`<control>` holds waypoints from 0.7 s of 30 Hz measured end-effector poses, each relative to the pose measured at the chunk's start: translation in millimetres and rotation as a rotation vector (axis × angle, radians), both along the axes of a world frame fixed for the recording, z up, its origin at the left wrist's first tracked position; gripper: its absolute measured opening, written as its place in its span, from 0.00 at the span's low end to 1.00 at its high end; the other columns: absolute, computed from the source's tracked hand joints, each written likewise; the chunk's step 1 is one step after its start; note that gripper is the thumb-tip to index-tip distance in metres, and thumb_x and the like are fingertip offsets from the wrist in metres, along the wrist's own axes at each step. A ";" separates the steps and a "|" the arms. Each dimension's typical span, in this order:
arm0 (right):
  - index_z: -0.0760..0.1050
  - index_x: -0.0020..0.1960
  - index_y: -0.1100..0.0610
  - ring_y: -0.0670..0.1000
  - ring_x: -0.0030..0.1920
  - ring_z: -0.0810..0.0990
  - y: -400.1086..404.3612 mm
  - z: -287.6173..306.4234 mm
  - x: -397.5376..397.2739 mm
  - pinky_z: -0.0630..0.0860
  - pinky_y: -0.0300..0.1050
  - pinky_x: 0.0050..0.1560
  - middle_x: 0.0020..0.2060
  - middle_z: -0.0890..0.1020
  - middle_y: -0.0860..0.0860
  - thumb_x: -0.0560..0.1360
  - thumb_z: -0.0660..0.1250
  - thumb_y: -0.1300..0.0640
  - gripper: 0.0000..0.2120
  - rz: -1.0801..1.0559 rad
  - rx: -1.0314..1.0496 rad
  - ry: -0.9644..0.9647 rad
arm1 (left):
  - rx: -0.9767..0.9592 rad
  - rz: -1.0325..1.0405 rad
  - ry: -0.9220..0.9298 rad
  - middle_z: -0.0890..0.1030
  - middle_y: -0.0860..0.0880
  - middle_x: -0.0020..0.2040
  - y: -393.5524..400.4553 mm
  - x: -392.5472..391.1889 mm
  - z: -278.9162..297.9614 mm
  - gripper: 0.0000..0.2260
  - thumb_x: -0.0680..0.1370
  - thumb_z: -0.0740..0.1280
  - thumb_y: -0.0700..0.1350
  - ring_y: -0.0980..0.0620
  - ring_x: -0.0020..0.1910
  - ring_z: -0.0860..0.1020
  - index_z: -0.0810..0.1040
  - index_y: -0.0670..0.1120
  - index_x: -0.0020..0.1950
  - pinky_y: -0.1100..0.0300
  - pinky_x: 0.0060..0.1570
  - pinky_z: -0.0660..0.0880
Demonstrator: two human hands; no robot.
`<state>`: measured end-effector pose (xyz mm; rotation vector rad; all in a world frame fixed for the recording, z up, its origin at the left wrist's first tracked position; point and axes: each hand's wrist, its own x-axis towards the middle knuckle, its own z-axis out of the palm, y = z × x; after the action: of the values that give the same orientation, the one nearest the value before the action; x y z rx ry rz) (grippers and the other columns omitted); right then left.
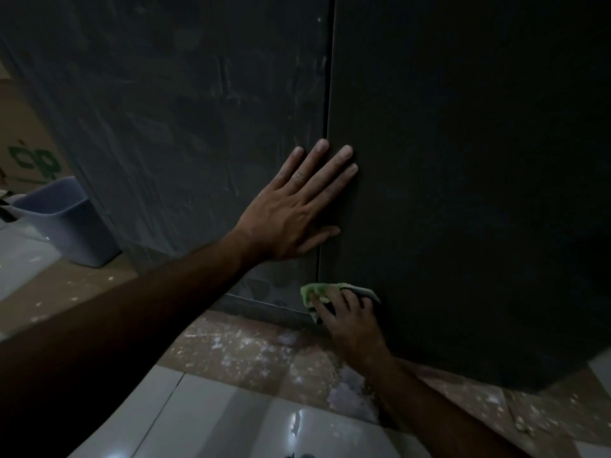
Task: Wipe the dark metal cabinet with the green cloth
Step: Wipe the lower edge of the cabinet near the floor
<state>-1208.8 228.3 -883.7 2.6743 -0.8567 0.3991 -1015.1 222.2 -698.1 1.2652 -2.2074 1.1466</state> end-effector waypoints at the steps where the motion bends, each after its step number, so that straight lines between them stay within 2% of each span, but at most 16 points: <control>1: 0.76 0.62 0.50 0.56 0.51 0.71 1.1 -4.8 0.2 0.72 0.49 0.41 0.56 0.77 0.55 0.70 0.58 0.54 0.22 0.019 0.028 0.076 | 0.000 -0.005 0.006 0.46 0.44 0.82 -0.8 -0.4 -0.9 0.38 0.81 0.56 0.64 0.41 0.81 0.42 0.47 0.44 0.82 0.44 0.79 0.42; 3: 0.80 0.62 0.51 0.55 0.55 0.75 5.3 -19.5 -11.2 0.78 0.46 0.42 0.56 0.82 0.52 0.71 0.62 0.55 0.21 0.057 0.048 0.330 | -0.009 -0.005 0.011 0.49 0.42 0.82 -2.7 -0.7 -1.7 0.38 0.81 0.56 0.65 0.41 0.81 0.42 0.47 0.44 0.82 0.44 0.79 0.42; 5: 0.67 0.75 0.55 0.56 0.70 0.68 4.5 -33.4 -37.3 0.71 0.52 0.63 0.71 0.71 0.55 0.77 0.64 0.54 0.26 0.048 0.168 0.581 | -0.020 -0.009 0.017 0.51 0.41 0.82 -4.4 0.4 -2.3 0.38 0.81 0.56 0.65 0.41 0.81 0.42 0.48 0.44 0.82 0.44 0.78 0.42; 6: 0.58 0.79 0.56 0.57 0.75 0.61 1.4 -36.3 -55.4 0.64 0.54 0.70 0.76 0.63 0.56 0.80 0.61 0.53 0.29 0.063 0.190 0.674 | -0.027 -0.011 0.020 0.51 0.41 0.82 -5.0 0.5 -2.6 0.38 0.81 0.56 0.65 0.42 0.81 0.42 0.48 0.44 0.82 0.44 0.78 0.42; 7: 0.55 0.79 0.55 0.57 0.76 0.58 -0.5 -33.5 -76.2 0.60 0.55 0.72 0.78 0.59 0.55 0.81 0.59 0.52 0.29 0.088 0.184 0.690 | -0.030 -0.012 0.026 0.51 0.41 0.82 -4.6 -0.1 -2.4 0.38 0.81 0.56 0.65 0.42 0.81 0.42 0.48 0.44 0.82 0.44 0.78 0.42; 8: 0.60 0.78 0.54 0.55 0.75 0.63 0.6 -22.4 -94.3 0.64 0.53 0.70 0.76 0.63 0.55 0.80 0.61 0.50 0.28 0.085 0.159 0.655 | -0.028 -0.015 0.035 0.51 0.41 0.82 -3.6 -0.8 -1.9 0.38 0.81 0.56 0.65 0.42 0.81 0.42 0.48 0.44 0.82 0.44 0.78 0.42; 9: 0.71 0.73 0.54 0.53 0.68 0.74 0.6 -11.6 -110.0 0.71 0.49 0.64 0.70 0.73 0.56 0.77 0.64 0.47 0.25 0.068 0.120 0.614 | -0.025 -0.019 0.041 0.51 0.41 0.82 -3.1 -0.8 -1.2 0.38 0.81 0.57 0.65 0.42 0.81 0.43 0.48 0.44 0.82 0.44 0.79 0.42; 10: 0.82 0.60 0.54 0.49 0.54 0.83 -2.0 -4.8 -126.9 0.76 0.42 0.52 0.56 0.83 0.57 0.75 0.65 0.45 0.19 0.111 0.037 0.536 | -0.026 -0.022 0.043 0.50 0.41 0.82 -3.3 0.0 -0.8 0.38 0.81 0.57 0.65 0.42 0.81 0.43 0.48 0.44 0.82 0.44 0.79 0.43; 11: 0.86 0.45 0.55 0.46 0.39 0.85 -1.3 11.3 -139.8 0.73 0.37 0.42 0.40 0.86 0.56 0.76 0.60 0.41 0.22 0.116 -0.043 0.442 | -0.030 -0.024 0.040 0.50 0.42 0.82 -3.5 0.7 -0.7 0.38 0.81 0.57 0.65 0.42 0.81 0.43 0.48 0.44 0.82 0.44 0.79 0.43; 12: 0.83 0.37 0.56 0.45 0.31 0.82 2.4 25.7 -149.8 0.67 0.36 0.37 0.30 0.83 0.54 0.77 0.56 0.36 0.29 0.105 -0.110 0.281 | -0.037 -0.026 0.037 0.49 0.43 0.82 -3.8 1.4 -0.9 0.38 0.81 0.57 0.65 0.42 0.81 0.43 0.48 0.44 0.82 0.44 0.79 0.43; 13: 0.80 0.41 0.52 0.48 0.32 0.79 3.3 33.1 -164.1 0.62 0.38 0.35 0.27 0.80 0.52 0.78 0.49 0.32 0.30 0.040 -0.159 0.176 | -0.045 -0.025 0.034 0.48 0.43 0.82 -4.3 1.7 -1.7 0.39 0.80 0.57 0.65 0.42 0.81 0.43 0.49 0.44 0.82 0.44 0.79 0.43; 15: 0.74 0.47 0.50 0.49 0.38 0.72 7.7 33.6 -191.8 0.61 0.40 0.36 0.33 0.77 0.53 0.84 0.41 0.45 0.24 0.003 -0.178 0.162 | -0.066 -0.019 0.047 0.50 0.42 0.82 -6.0 -0.9 -3.6 0.39 0.80 0.58 0.65 0.41 0.81 0.43 0.49 0.44 0.82 0.44 0.79 0.43; 17: 0.83 0.46 0.53 0.49 0.39 0.79 2.7 20.4 -216.3 0.68 0.40 0.40 0.38 0.83 0.54 0.77 0.50 0.49 0.23 -0.014 -0.166 0.355 | -0.077 -0.005 0.069 0.50 0.42 0.82 -7.1 -5.4 -5.5 0.40 0.80 0.58 0.65 0.41 0.80 0.43 0.49 0.43 0.82 0.43 0.78 0.41; 18: 0.85 0.50 0.50 0.49 0.42 0.83 2.8 15.9 -215.4 0.73 0.42 0.42 0.44 0.85 0.51 0.73 0.54 0.49 0.21 -0.025 -0.105 0.497 | -0.078 0.002 0.072 0.49 0.43 0.82 -7.6 -6.8 -6.7 0.40 0.79 0.58 0.65 0.41 0.80 0.42 0.49 0.43 0.82 0.43 0.78 0.40; 20: 0.83 0.58 0.49 0.51 0.52 0.83 2.0 -5.7 -194.9 0.79 0.46 0.49 0.56 0.83 0.50 0.70 0.68 0.46 0.19 -0.011 -0.029 0.549 | -0.081 0.013 0.067 0.47 0.44 0.82 -7.8 -7.8 -7.8 0.40 0.79 0.57 0.66 0.42 0.80 0.41 0.48 0.43 0.82 0.43 0.78 0.40; 21: 0.84 0.57 0.49 0.51 0.51 0.84 0.8 -12.7 -171.3 0.80 0.45 0.47 0.55 0.84 0.50 0.63 0.76 0.43 0.23 -0.016 0.013 0.525 | -0.081 0.016 0.066 0.46 0.45 0.82 -7.6 -8.0 -7.7 0.40 0.79 0.57 0.66 0.42 0.80 0.40 0.48 0.43 0.82 0.43 0.78 0.40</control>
<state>-1380.1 229.1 -896.4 2.5857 -0.7117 -0.3055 -1023.2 214.7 -705.9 1.2712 -2.0855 1.1712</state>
